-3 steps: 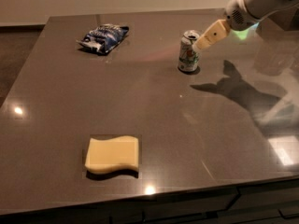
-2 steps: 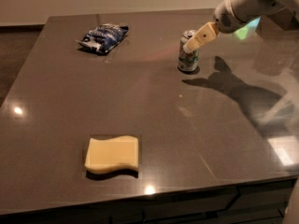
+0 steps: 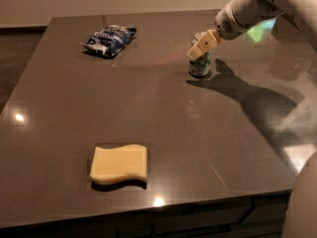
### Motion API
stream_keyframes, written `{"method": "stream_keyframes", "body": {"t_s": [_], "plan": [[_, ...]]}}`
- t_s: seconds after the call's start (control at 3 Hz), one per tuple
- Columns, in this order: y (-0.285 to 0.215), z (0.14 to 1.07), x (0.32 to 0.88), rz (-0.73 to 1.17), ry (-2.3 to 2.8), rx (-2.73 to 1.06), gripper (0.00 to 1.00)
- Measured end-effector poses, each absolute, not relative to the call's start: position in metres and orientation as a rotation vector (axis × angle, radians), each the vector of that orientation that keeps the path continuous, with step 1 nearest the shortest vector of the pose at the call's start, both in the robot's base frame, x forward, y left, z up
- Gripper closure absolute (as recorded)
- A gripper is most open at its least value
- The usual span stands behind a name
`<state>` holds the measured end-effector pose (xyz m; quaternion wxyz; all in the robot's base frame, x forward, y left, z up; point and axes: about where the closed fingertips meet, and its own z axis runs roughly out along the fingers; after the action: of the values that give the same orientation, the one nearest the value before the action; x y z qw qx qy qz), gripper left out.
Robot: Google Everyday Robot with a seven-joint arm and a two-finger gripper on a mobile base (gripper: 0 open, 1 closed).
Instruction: Move 7up can near blue chip bag
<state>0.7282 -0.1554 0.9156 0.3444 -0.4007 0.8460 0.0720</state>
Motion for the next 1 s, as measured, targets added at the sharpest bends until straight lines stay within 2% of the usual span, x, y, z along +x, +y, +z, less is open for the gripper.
{"method": "stream_keyframes", "body": {"t_s": [0.67, 1.0], "plan": [[-0.134, 0.919, 0.722, 0.187, 2.204, -1.144, 0.62], [-0.105, 0.935, 0.73, 0.217, 2.164, -1.239, 0.93]]}}
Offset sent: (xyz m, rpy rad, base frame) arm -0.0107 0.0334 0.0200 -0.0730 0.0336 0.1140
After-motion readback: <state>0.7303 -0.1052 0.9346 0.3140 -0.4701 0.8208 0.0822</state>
